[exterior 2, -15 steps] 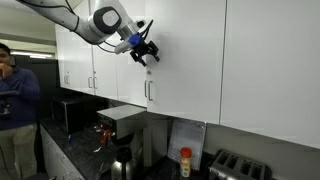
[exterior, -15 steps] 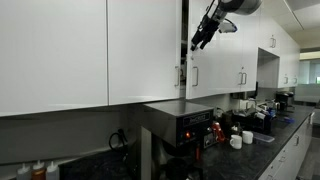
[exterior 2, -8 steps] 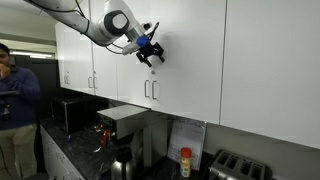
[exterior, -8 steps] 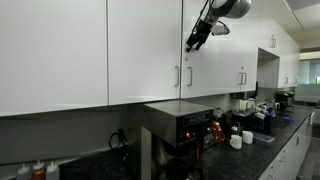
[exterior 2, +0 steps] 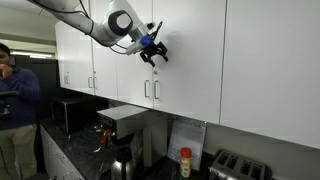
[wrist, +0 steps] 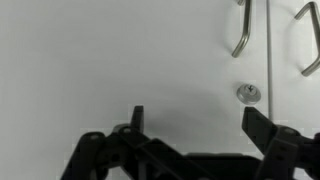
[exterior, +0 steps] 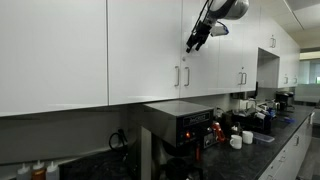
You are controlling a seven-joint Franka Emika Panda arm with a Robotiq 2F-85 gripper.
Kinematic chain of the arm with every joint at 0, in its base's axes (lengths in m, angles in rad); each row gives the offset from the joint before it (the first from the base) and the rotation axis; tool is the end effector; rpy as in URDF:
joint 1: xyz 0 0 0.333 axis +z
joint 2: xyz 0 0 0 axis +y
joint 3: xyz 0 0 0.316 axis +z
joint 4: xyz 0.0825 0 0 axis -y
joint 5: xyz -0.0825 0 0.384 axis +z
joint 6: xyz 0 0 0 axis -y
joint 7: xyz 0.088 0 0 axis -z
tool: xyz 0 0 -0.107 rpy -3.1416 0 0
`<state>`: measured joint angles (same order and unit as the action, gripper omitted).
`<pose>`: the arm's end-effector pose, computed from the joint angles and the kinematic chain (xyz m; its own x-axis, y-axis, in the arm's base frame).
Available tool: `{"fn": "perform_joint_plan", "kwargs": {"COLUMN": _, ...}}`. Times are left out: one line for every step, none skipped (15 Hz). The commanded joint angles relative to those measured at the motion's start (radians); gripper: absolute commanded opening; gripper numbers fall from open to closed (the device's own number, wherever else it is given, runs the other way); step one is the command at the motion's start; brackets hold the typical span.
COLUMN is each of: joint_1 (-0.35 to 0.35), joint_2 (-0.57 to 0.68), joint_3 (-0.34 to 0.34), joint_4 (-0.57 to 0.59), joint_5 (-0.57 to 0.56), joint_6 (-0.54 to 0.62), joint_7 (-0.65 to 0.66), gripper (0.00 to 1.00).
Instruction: Close the right cabinet door
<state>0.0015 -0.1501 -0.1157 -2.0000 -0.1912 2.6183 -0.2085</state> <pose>0.5603 -0.0641 0.6146 0.7244 0.2735 0.6328 0.0932 -0.9484 0.3032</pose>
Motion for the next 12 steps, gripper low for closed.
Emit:
{"fn": "perform_joint_plan", "kwargs": {"joint_1": -0.038, "joint_2": 0.027, "joint_3": 0.02, "joint_4": 0.034, "joint_5": -0.04, "joint_6": -0.038, "joint_7": 0.009, "gripper": 1.0}}
{"fn": "perform_joint_plan", "kwargs": {"joint_1": -0.042, "joint_2": 0.022, "joint_3": 0.021, "joint_4": 0.027, "joint_5": -0.051, "joint_6": -0.052, "joint_7": 0.014, "gripper": 1.0}}
{"fn": "perform_joint_plan", "kwargs": {"joint_1": -0.044, "joint_2": 0.006, "joint_3": 0.023, "joint_4": 0.015, "joint_5": -0.061, "joint_6": -0.089, "joint_7": 0.019, "gripper": 1.0}}
{"fn": "perform_joint_plan", "kwargs": {"joint_1": -0.045, "joint_2": -0.013, "joint_3": 0.025, "joint_4": 0.002, "joint_5": -0.069, "joint_6": -0.138, "joint_7": 0.023, "gripper": 1.0}}
{"fn": "perform_joint_plan", "kwargs": {"joint_1": -0.045, "joint_2": -0.03, "joint_3": 0.027, "joint_4": -0.011, "joint_5": -0.071, "joint_6": -0.176, "joint_7": 0.026, "gripper": 1.0}}
{"fn": "perform_joint_plan", "kwargs": {"joint_1": -0.042, "joint_2": -0.061, "joint_3": 0.029, "joint_4": -0.035, "joint_5": -0.066, "joint_6": -0.226, "joint_7": 0.024, "gripper": 1.0}}
{"fn": "perform_joint_plan", "kwargs": {"joint_1": -0.04, "joint_2": -0.095, "joint_3": 0.033, "joint_4": -0.06, "joint_5": -0.067, "joint_6": -0.271, "joint_7": 0.029, "gripper": 1.0}}
{"fn": "perform_joint_plan", "kwargs": {"joint_1": -0.038, "joint_2": -0.127, "joint_3": 0.037, "joint_4": -0.078, "joint_5": -0.061, "joint_6": -0.321, "joint_7": 0.029, "gripper": 1.0}}
{"fn": "perform_joint_plan", "kwargs": {"joint_1": -0.037, "joint_2": -0.172, "joint_3": 0.044, "joint_4": -0.109, "joint_5": -0.063, "joint_6": -0.359, "joint_7": 0.039, "gripper": 1.0}}
{"fn": "perform_joint_plan", "kwargs": {"joint_1": -0.032, "joint_2": -0.216, "joint_3": 0.048, "joint_4": -0.137, "joint_5": -0.05, "joint_6": -0.397, "joint_7": 0.037, "gripper": 1.0}}
{"fn": "perform_joint_plan", "kwargs": {"joint_1": -0.032, "joint_2": -0.256, "joint_3": 0.057, "joint_4": -0.16, "joint_5": -0.055, "joint_6": -0.435, "joint_7": 0.047, "gripper": 1.0}}
{"fn": "perform_joint_plan", "kwargs": {"joint_1": -0.031, "joint_2": -0.305, "joint_3": 0.065, "joint_4": -0.191, "joint_5": -0.054, "joint_6": -0.469, "joint_7": 0.056, "gripper": 1.0}}
